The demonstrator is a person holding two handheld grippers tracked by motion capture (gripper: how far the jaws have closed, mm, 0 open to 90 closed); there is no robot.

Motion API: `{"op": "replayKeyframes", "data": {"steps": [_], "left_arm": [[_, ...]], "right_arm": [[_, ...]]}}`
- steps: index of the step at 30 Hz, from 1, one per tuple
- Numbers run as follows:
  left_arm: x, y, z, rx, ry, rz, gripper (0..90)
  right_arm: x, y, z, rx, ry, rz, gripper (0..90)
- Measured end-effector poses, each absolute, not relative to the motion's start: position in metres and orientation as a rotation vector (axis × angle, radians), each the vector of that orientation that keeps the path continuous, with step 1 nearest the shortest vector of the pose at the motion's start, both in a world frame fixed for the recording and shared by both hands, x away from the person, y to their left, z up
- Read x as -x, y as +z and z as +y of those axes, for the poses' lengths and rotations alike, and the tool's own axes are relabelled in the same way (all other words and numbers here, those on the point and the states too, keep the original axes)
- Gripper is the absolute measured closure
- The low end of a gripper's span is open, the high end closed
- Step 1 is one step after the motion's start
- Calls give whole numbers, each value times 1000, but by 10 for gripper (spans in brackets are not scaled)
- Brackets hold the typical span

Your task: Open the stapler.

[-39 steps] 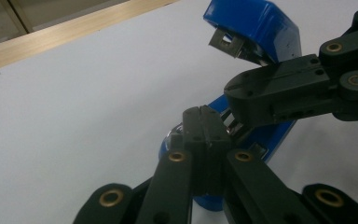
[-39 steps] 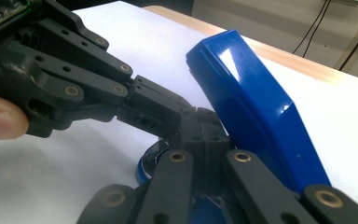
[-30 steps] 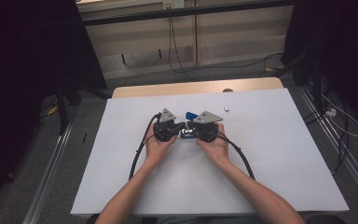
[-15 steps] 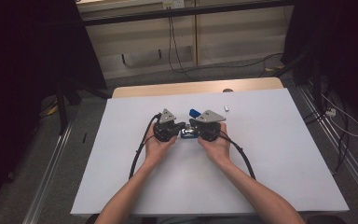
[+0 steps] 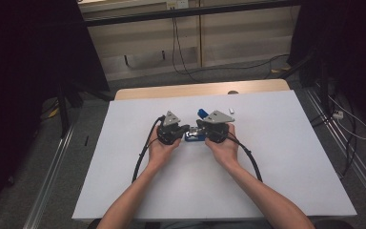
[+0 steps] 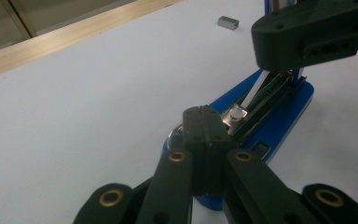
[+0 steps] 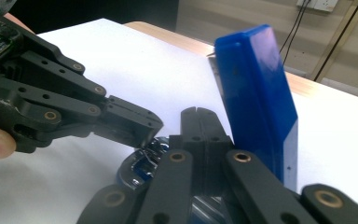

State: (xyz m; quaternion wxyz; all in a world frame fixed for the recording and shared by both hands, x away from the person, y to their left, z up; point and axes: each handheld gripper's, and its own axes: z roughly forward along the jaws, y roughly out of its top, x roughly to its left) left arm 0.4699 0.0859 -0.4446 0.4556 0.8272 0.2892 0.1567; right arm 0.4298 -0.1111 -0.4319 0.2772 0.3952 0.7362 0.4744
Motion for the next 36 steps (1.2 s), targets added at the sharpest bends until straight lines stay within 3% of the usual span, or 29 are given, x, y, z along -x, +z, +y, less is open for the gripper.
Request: {"op": "replayKeyframes", "data": {"steps": [36], "left_arm": [[-469, -445, 86, -2041, 393, 711, 900]], "right_arm": [[-425, -425, -127, -1104, 1278, 1903, 900]]}}
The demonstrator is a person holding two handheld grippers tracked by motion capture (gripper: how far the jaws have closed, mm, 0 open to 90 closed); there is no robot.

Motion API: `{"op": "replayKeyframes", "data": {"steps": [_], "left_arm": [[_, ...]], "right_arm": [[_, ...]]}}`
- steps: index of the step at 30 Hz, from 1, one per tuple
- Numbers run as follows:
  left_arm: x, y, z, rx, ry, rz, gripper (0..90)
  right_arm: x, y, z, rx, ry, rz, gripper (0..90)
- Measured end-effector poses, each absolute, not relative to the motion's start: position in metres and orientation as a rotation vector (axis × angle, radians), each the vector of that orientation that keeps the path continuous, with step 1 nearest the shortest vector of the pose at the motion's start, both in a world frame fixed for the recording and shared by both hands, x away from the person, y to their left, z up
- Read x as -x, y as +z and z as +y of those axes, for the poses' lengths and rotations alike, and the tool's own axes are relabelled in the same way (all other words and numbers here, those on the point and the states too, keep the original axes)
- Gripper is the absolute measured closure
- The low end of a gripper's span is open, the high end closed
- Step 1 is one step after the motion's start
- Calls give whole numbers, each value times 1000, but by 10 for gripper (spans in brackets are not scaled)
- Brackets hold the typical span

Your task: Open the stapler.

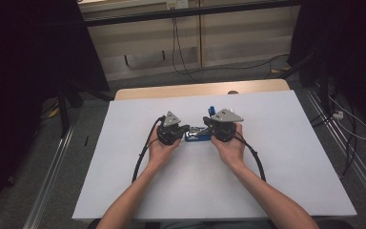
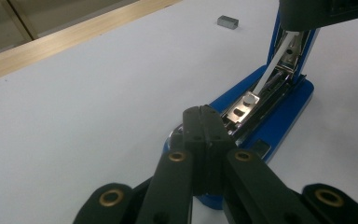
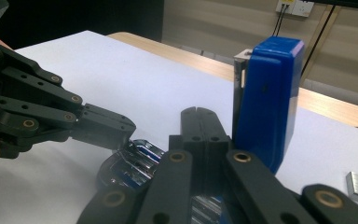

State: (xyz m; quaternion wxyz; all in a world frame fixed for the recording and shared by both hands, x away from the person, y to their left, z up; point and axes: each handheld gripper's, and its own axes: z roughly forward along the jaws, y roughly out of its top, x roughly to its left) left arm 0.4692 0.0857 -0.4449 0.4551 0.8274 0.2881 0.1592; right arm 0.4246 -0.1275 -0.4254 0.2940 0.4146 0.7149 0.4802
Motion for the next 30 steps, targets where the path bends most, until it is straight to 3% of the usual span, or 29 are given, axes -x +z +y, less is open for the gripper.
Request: {"op": "replayKeyframes", "data": {"steps": [30], "left_arm": [[-468, -445, 86, -2036, 393, 715, 900]], "right_arm": [[-422, -420, -152, -1154, 1266, 1853, 900]]}}
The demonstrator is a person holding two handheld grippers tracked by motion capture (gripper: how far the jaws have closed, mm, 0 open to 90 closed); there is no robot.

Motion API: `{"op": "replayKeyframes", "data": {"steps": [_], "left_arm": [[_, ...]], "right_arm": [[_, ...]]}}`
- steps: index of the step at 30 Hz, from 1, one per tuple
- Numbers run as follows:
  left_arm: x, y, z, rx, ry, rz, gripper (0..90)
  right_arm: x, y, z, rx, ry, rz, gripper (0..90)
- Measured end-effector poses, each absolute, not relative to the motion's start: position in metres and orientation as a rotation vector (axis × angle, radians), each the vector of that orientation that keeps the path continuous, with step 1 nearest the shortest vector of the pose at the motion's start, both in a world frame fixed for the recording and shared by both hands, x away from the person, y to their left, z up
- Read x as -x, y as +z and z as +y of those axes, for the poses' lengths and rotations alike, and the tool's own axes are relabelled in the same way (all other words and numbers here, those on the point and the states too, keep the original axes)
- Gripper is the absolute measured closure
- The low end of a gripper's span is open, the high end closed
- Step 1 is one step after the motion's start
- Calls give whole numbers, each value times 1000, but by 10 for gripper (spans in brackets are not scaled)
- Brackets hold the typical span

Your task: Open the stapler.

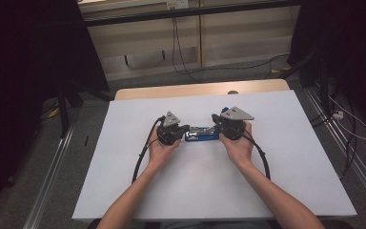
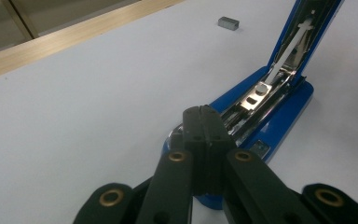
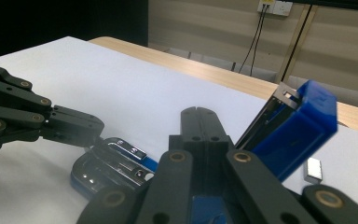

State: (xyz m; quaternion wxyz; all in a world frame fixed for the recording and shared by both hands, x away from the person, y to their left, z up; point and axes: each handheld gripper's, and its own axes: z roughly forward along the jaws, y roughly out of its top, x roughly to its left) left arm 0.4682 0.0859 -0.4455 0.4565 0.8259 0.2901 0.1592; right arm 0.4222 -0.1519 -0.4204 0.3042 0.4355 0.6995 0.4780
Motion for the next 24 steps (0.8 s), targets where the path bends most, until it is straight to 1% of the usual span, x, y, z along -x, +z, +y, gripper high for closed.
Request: {"op": "replayKeyframes", "data": {"steps": [15, 24], "left_arm": [[-468, -446, 86, -2033, 393, 717, 900], [-468, -446, 86, -2033, 395, 716, 900]], "right_arm": [[-422, -420, -153, -1163, 1266, 1853, 900], [-421, -426, -173, -1220, 1223, 1831, 900]]}}
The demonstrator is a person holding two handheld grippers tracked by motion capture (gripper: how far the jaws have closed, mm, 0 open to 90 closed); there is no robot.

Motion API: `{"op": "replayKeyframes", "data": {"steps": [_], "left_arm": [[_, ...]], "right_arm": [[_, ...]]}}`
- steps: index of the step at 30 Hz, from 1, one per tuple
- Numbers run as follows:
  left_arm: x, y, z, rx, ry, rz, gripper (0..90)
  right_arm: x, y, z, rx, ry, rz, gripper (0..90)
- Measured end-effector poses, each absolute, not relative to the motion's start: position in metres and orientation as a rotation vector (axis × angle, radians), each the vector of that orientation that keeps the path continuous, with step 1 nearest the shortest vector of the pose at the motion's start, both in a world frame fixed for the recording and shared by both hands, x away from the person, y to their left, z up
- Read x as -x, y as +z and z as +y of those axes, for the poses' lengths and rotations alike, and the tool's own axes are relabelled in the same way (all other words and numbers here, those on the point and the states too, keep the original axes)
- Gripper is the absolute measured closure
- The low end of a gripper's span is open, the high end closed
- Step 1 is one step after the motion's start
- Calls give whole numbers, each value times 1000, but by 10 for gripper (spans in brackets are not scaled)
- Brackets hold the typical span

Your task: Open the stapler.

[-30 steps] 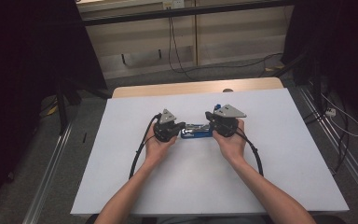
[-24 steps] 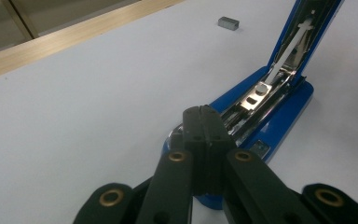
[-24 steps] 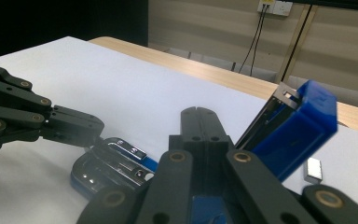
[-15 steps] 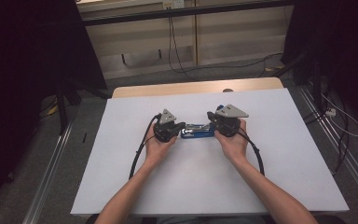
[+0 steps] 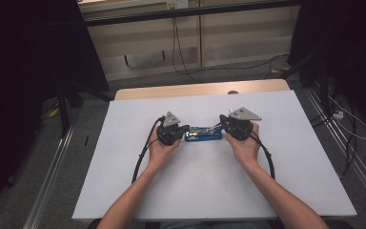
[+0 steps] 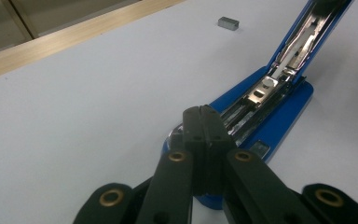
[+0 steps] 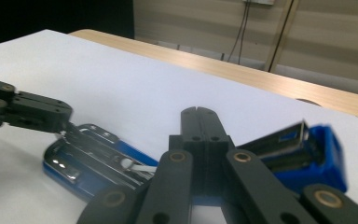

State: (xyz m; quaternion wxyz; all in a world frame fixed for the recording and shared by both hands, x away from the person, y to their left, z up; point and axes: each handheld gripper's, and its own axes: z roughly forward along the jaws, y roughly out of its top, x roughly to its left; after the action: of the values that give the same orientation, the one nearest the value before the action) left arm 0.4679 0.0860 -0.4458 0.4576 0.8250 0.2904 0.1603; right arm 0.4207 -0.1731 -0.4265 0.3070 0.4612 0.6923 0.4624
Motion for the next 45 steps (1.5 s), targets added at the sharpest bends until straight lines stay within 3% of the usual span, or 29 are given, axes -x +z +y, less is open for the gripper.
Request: {"op": "replayKeyframes", "data": {"steps": [45], "left_arm": [[-468, -446, 86, -2027, 395, 720, 900]], "right_arm": [[-413, -442, -220, -1266, 1202, 1879, 900]]}}
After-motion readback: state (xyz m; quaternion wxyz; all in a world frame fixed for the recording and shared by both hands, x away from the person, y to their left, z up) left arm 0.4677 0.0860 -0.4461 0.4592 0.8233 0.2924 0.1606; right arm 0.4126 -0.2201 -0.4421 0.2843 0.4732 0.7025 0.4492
